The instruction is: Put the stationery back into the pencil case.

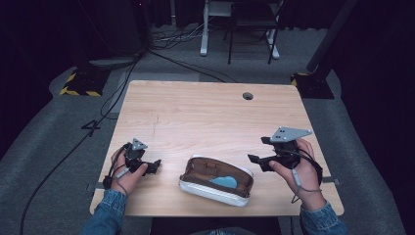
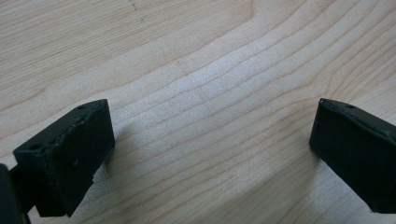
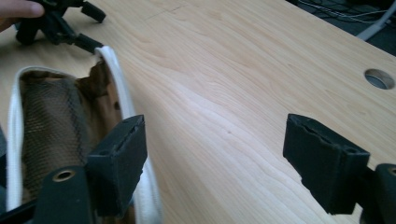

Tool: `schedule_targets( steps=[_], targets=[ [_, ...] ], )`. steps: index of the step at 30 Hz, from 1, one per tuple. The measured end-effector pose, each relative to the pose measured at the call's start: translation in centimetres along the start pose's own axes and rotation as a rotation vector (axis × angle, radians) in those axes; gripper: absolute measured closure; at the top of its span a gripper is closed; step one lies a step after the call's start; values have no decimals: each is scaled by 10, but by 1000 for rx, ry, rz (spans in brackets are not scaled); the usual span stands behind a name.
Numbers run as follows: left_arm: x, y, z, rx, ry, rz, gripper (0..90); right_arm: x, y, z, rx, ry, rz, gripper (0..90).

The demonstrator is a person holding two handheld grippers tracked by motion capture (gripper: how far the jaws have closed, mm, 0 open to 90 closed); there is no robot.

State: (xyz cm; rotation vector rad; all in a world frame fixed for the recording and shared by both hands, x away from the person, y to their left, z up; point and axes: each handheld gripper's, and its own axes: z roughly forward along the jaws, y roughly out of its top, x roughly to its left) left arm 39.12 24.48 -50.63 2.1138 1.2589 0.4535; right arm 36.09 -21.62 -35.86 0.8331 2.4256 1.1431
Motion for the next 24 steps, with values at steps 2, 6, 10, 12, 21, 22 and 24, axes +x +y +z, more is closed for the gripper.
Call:
schedule_targets(
  steps=[2, 6, 10, 12, 21, 22, 24],
  targets=[
    [0, 0, 0, 1, 0, 2, 3, -6, -3, -1, -1, -15, 16, 221],
    [0, 0, 0, 3, -2, 3, 3, -20, -10, -4, 5, -51, 48, 210],
    [0, 0, 0, 3, -2, 3, 3, -35, -19, -5, 14, -83, 83, 201],
    [0, 0, 0, 1, 0, 2, 3, -42, -23, -5, 20, -95, 103, 195],
    [0, 2, 1, 4, -1, 5, 2, -71, -46, -1, 36, -147, 167, 185],
    [0, 2, 1, 2, 0, 7, 2, -74, -49, 0, 39, -152, 173, 185],
    [0, 2, 1, 2, -2, 4, 2, -79, -54, 2, 47, -164, 186, 184]
  ],
)
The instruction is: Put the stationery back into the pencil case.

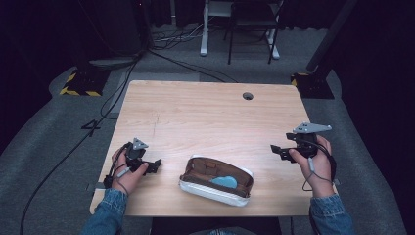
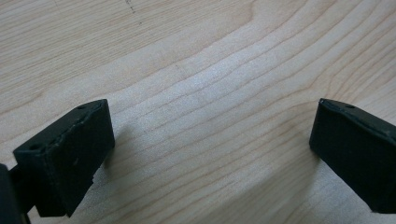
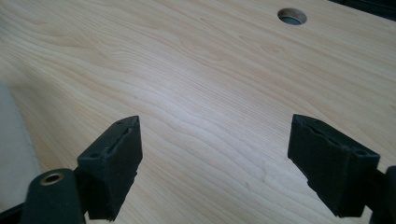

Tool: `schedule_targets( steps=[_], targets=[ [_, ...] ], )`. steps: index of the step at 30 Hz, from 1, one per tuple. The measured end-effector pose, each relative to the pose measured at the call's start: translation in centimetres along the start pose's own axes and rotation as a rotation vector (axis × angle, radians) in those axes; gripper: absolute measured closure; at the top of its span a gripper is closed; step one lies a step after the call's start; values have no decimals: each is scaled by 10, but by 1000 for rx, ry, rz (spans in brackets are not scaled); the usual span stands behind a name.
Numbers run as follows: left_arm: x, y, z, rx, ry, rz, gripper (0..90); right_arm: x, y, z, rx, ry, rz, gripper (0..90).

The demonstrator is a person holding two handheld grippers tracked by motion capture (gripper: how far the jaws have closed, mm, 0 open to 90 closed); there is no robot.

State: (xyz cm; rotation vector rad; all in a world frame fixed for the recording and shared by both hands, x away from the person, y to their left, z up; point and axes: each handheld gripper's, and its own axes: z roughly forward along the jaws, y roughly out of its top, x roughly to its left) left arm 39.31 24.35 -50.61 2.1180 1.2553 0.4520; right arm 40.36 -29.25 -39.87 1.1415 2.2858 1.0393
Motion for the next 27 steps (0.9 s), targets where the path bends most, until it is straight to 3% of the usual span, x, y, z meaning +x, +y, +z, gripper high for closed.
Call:
schedule_targets(
  steps=[6, 15, 25, 27],
  targets=[
    [0, 0, 0, 1, 0, 1, 2, -19, -16, 11, 31, -46, 29, 177],
    [0, 0, 0, 0, 0, 2, 2, -44, -49, 33, 53, -113, 114, 173],
    [0, 1, 1, 0, 0, 5, 2, -56, -78, 56, 106, -151, 162, 177],
    [0, 1, 0, 4, -2, 6, 2, -57, -83, 61, 73, -169, 160, 141]
  ],
)
